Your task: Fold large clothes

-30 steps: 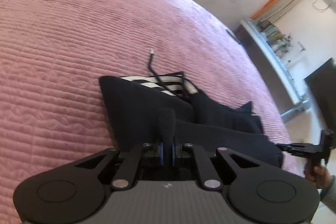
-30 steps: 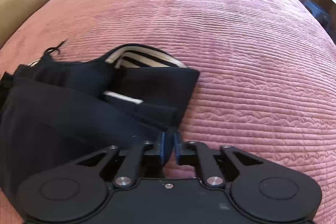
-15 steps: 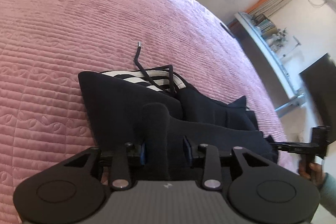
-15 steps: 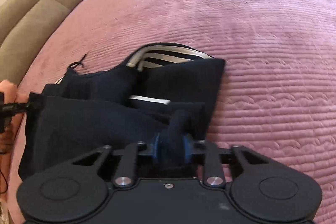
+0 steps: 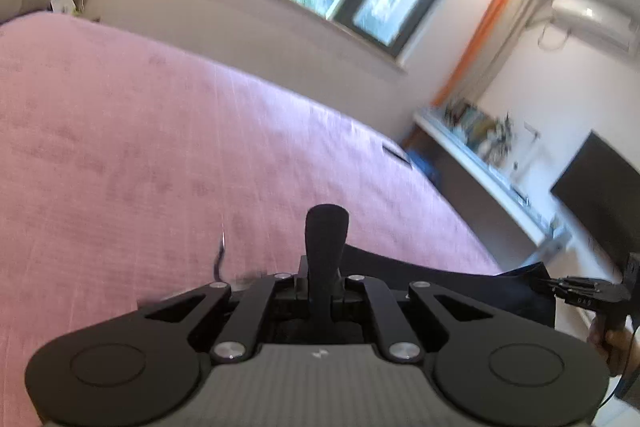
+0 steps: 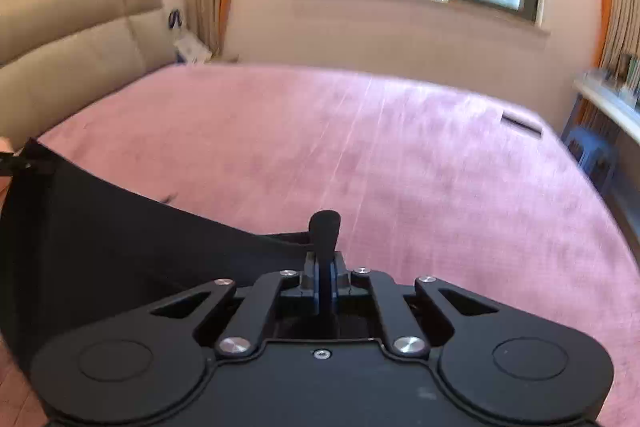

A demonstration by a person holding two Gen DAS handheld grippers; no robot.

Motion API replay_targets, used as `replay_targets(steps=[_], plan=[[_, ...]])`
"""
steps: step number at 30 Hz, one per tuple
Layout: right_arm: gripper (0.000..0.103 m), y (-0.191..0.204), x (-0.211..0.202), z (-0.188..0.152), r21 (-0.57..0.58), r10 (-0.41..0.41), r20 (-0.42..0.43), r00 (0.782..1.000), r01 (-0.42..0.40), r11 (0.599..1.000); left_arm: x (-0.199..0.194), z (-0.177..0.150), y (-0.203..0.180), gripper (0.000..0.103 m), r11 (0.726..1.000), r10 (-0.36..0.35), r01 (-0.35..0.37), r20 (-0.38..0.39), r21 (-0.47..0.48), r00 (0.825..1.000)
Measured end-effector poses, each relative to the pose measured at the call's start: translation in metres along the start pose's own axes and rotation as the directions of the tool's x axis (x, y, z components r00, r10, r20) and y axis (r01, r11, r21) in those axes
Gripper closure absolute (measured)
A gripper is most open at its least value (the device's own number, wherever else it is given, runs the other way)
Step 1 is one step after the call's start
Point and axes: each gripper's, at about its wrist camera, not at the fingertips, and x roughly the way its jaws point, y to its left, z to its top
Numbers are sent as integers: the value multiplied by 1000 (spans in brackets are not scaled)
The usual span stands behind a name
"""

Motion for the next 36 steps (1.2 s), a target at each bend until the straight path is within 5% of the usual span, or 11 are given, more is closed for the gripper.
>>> replay_targets(steps=[4, 8, 12, 17, 20, 24, 26, 27, 29, 33, 36], plan=[[97, -4, 84, -1, 11, -26, -79, 997, 27, 1000, 59, 7, 30, 97, 998, 65, -66, -41, -23, 997], [97, 4, 157, -38, 8, -91, -194, 977, 95, 995, 128, -27, 54, 97, 977, 211, -209, -179, 30, 961], [97, 9, 186, -61, 12, -112, -259, 959, 120, 993, 148, -51, 71, 90, 963, 265, -269, -178, 2, 948], [76, 8, 177, -50, -15, -149, -294, 944, 151, 988, 131, -43, 76, 79, 956, 280, -291, -169, -43, 945], [77, 10, 112, -21, 28, -98, -128, 987, 103, 994, 103, -28, 64, 62, 920, 389, -391, -112, 8, 914], [77, 57, 61, 4, 15, -18, -47, 999, 19, 1000, 54, -18, 32, 60, 931, 364, -365, -55, 6, 930], [82, 88, 76, -1, 42, 76, -116, 990, -72, 997, 47, -28, 15, 61, 944, 327, -329, -68, -13, 942], [92, 107, 89, -8, 30, 95, -139, 986, -91, 995, 49, -36, 7, 61, 951, 306, -309, -84, -18, 948], [96, 138, 117, -26, -9, 79, -163, 983, -81, 997, 62, -53, -4, 61, 957, 288, -291, -113, -7, 951], [100, 162, 165, -56, 24, 18, -247, 969, -12, 1000, 96, -96, 9, 70, 929, 365, -371, -193, 9, 911], [103, 165, 176, -67, 34, -12, -274, 962, 22, 999, 92, -109, 23, 82, 927, 370, -375, -173, 3, 913]])
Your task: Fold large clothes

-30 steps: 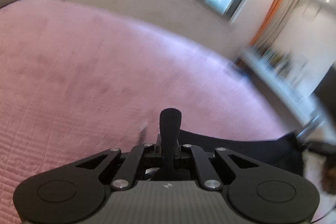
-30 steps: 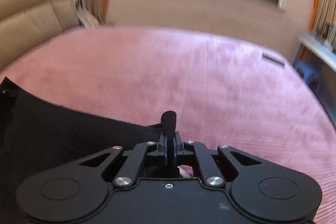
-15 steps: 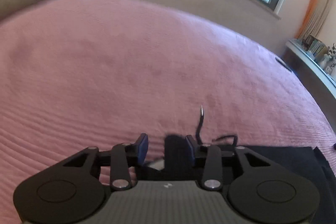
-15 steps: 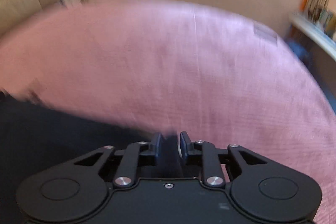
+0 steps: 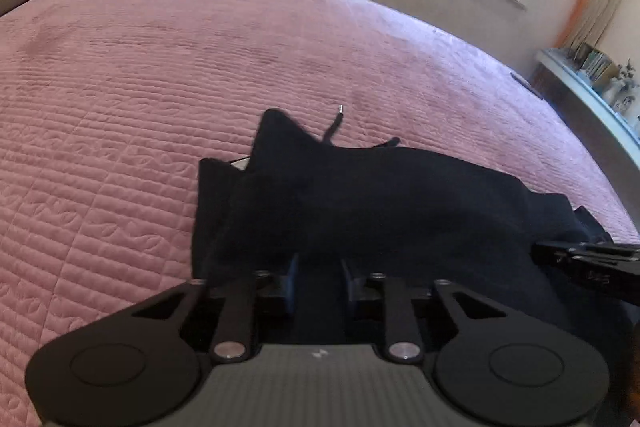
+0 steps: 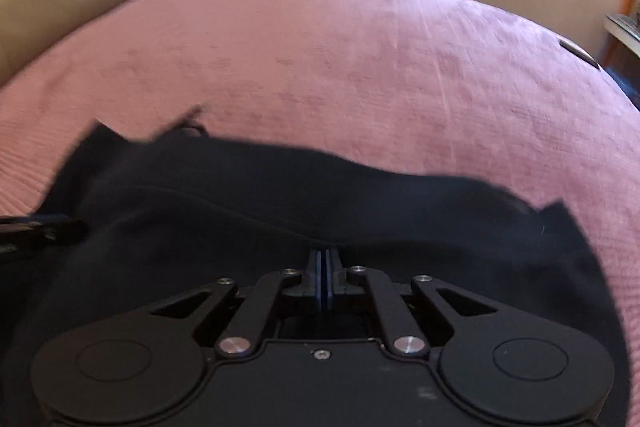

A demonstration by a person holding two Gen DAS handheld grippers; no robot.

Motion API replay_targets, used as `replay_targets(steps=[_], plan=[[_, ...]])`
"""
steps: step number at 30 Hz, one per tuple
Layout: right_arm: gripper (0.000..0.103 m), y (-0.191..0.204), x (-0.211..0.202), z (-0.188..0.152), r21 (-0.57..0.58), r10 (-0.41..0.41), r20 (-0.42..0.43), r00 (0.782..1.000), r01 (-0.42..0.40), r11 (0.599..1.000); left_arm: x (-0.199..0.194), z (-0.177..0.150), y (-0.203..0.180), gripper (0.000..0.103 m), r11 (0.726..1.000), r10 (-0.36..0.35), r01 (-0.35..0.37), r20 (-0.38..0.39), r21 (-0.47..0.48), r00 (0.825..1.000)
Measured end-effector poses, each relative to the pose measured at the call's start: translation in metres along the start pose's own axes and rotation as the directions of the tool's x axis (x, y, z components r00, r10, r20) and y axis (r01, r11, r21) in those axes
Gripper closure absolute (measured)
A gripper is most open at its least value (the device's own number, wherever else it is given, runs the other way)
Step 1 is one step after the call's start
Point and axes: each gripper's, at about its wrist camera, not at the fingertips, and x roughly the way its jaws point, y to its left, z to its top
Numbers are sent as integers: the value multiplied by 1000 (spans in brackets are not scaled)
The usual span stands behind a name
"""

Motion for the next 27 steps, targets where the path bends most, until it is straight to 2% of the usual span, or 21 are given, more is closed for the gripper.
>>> replay_targets(steps=[3, 5, 7, 9, 11, 14, 16, 18, 20, 22, 24, 27], plan=[[103, -9, -8, 10, 87, 26, -32, 999, -23, 996, -19, 7, 14, 83, 999, -11, 10, -17, -46, 1000], [103, -17, -41, 14, 137, 74, 30, 997, -78, 988, -46, 7, 24, 76, 999, -13, 13, -13, -48, 1000], [100, -13, -78, 7, 109, 68, 84, 994, -77, 991, -80, -1, 34, 53, 999, 8, -9, -13, -36, 1000], [94, -7, -107, -8, 120, 98, 79, 992, -107, 987, -113, -16, 45, 48, 999, 15, -17, -37, -50, 999], [94, 0, -125, -31, 132, 152, 59, 987, -159, 978, -136, -32, 55, 45, 996, 9, -16, -78, -86, 997], [94, 18, -137, -58, 79, 116, 31, 993, -119, 990, -159, -60, 65, 39, 986, -6, -18, -144, -163, 990], [94, 25, -136, -72, 81, 117, 3, 993, -117, 990, -164, -80, 71, 31, 969, -35, -10, -177, -247, 984], [94, 33, -135, -83, 77, 115, -17, 993, -114, 991, -159, -99, 77, 32, 943, -61, -9, -199, -333, 978], [94, 39, -134, -91, 47, 90, -15, 996, -89, 995, -153, -113, 82, 32, 905, -103, 8, -202, -426, 974], [94, 42, -127, -96, 21, 66, -21, 998, -66, 998, -146, -123, 89, 32, 851, -158, 49, -166, -523, 973], [94, 40, -124, -96, 48, 73, -23, 997, -72, 996, -136, -133, 96, 32, 792, -199, 90, -115, -604, 973], [94, 35, -124, -95, 69, 74, -9, 997, -73, 995, -125, -143, 101, 32, 721, -215, 153, -8, -676, 977]])
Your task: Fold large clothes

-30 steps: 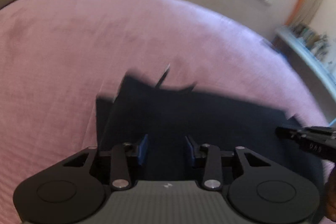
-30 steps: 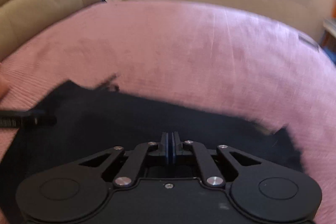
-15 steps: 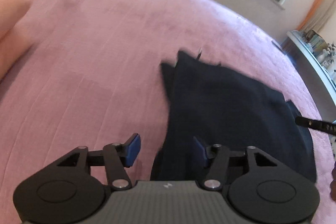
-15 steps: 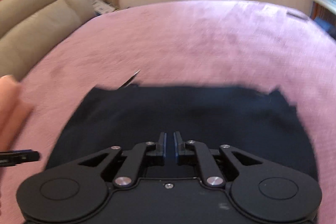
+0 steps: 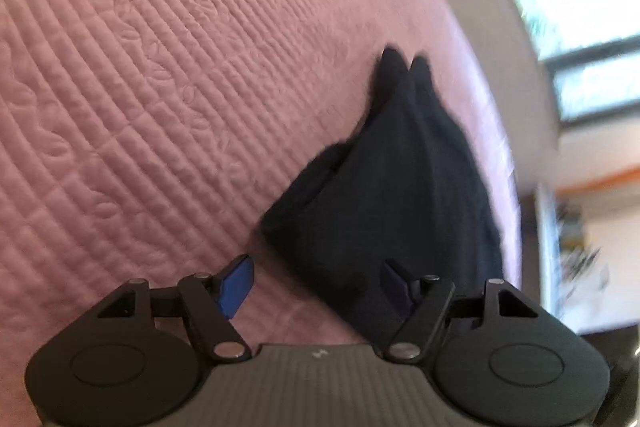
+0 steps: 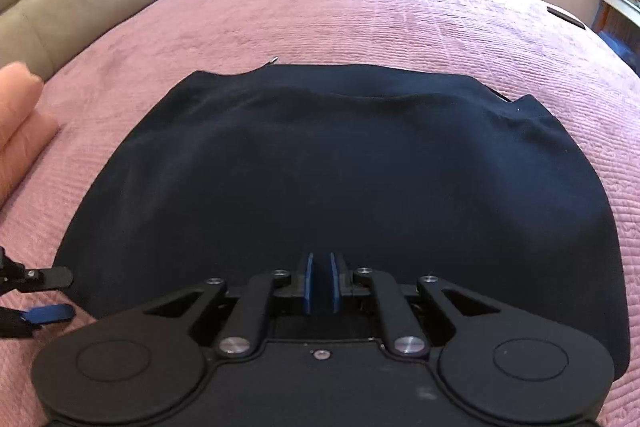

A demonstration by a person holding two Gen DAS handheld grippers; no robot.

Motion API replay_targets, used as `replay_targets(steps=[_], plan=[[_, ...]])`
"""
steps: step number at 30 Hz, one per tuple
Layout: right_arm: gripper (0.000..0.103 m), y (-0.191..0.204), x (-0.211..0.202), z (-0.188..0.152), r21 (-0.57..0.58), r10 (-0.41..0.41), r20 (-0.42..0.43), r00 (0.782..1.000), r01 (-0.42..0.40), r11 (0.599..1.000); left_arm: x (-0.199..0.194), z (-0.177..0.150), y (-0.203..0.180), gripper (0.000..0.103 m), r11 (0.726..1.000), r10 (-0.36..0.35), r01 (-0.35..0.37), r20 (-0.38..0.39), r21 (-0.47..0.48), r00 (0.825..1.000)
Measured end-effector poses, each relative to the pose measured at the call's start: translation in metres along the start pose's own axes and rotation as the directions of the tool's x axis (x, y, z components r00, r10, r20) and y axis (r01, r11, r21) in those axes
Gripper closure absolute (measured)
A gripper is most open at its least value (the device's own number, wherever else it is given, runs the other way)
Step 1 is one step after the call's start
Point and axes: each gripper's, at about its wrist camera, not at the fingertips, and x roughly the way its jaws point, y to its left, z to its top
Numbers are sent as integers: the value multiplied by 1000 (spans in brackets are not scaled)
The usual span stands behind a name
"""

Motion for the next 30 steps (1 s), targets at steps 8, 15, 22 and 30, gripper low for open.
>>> replay_targets(steps=[8, 15, 22, 30], plan=[[94, -4, 0, -2, 23, 4, 29, 1000, -5, 1000, 39, 8, -13, 33, 990, -135, 140, 140, -26, 981], [94, -9, -13, 4, 83, -18, 61, 998, 13, 996, 73, 14, -31, 88, 991, -131, 135, 135, -23, 982], [95, -2, -5, 8, 122, 16, 44, 999, -21, 992, 52, 16, -73, 96, 978, -188, 171, 149, 122, 971], [99, -56, 36, -33, 451, 233, 26, 972, -219, 865, 57, -11, -155, 96, 892, -348, 299, 92, 340, 933]])
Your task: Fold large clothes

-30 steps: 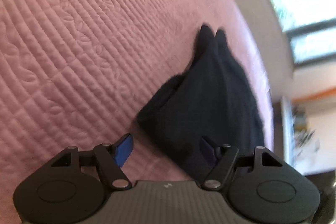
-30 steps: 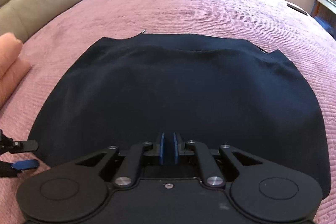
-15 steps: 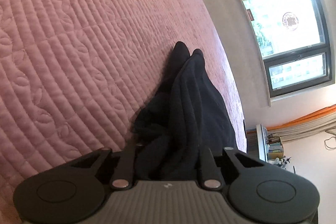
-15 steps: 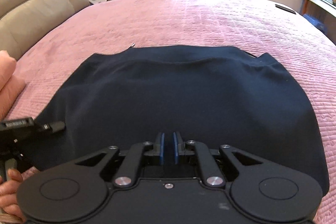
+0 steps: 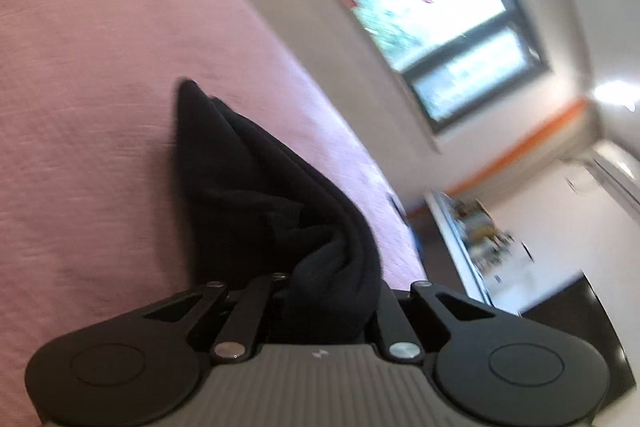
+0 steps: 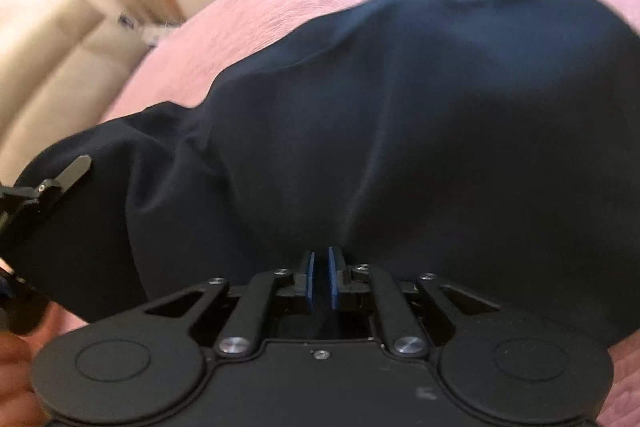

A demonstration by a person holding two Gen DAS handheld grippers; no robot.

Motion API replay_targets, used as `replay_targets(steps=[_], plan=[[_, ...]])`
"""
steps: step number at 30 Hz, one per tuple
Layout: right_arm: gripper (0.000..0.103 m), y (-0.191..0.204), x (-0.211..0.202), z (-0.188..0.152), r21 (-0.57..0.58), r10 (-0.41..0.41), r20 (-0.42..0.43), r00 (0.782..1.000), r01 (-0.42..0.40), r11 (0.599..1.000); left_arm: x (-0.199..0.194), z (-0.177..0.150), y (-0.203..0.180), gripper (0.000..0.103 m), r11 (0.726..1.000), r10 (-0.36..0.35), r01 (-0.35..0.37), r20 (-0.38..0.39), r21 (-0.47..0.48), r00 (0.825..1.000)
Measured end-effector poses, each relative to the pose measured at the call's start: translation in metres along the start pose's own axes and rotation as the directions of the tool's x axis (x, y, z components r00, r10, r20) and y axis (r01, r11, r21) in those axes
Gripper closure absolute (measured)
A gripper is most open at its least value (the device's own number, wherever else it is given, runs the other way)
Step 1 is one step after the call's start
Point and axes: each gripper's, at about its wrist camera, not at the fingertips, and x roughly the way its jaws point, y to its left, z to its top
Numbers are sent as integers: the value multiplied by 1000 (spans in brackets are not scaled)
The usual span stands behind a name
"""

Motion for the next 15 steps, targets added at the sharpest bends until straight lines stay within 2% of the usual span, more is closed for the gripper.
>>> replay_targets(steps=[2, 5, 8, 9, 10, 12, 15], plan=[[99, -7, -2, 2, 16, 40, -6, 999, -40, 999, 12, -4, -21, 96, 998, -53, 54, -21, 36, 998], [99, -27, -7, 6, 103, 120, -13, 993, -118, 988, 33, -17, -62, 96, 983, -126, 135, -80, 122, 989], [98, -50, -19, 10, 194, 181, 4, 983, -179, 965, 60, -39, -98, 96, 959, -199, 228, -176, 167, 964], [90, -58, -29, 12, 211, 189, 33, 981, -192, 959, 68, -47, -107, 96, 950, -223, 260, -209, 171, 952], [85, -66, -40, 15, 223, 185, 61, 981, -195, 955, 74, -56, -117, 96, 940, -243, 289, -242, 178, 939], [85, -87, -63, 22, 249, 166, 117, 979, -190, 950, 90, -77, -136, 96, 925, -258, 326, -305, 196, 917], [84, -125, -98, 30, 288, 64, 163, 985, -109, 951, 119, -112, -149, 96, 928, -197, 296, -379, 227, 904]])
